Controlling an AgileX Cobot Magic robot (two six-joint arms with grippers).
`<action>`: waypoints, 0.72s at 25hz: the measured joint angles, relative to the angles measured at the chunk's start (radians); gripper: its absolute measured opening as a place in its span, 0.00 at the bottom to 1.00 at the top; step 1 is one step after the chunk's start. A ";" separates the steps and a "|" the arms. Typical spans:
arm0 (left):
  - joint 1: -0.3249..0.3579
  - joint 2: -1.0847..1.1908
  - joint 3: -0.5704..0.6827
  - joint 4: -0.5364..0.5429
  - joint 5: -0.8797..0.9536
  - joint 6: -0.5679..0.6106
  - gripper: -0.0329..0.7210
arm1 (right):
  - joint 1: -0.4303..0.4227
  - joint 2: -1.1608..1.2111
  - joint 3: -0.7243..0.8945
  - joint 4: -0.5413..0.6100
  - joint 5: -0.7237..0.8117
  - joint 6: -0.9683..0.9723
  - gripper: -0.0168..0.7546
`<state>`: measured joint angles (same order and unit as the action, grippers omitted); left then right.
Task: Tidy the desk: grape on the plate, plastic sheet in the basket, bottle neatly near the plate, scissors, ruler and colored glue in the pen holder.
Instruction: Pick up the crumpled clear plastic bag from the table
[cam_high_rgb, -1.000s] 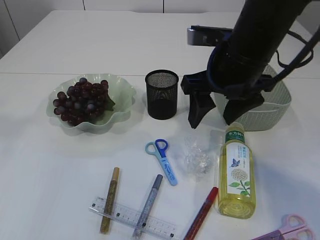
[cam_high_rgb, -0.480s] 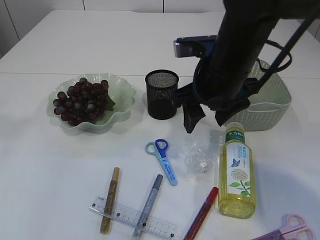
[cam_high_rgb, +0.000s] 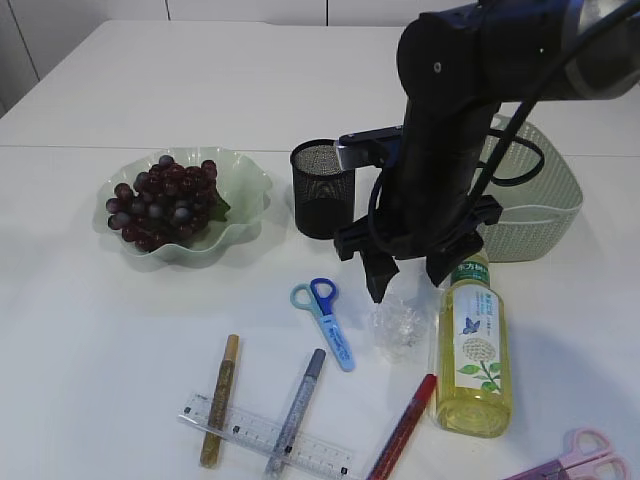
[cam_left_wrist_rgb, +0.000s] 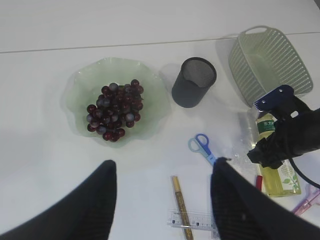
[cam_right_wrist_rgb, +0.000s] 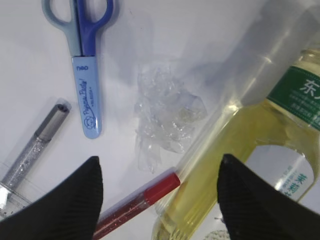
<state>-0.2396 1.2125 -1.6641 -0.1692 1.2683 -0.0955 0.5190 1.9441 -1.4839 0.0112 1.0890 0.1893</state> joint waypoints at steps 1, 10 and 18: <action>0.000 0.000 0.000 0.000 0.000 0.000 0.63 | 0.000 0.007 0.000 0.000 -0.005 0.002 0.74; 0.000 0.000 0.000 0.000 0.000 0.000 0.63 | 0.000 0.080 -0.059 -0.001 -0.020 0.002 0.74; 0.000 0.000 0.000 0.000 0.000 0.000 0.63 | 0.000 0.143 -0.089 -0.036 0.009 0.019 0.74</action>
<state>-0.2396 1.2125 -1.6641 -0.1692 1.2683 -0.0955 0.5190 2.0868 -1.5728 -0.0245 1.0975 0.2082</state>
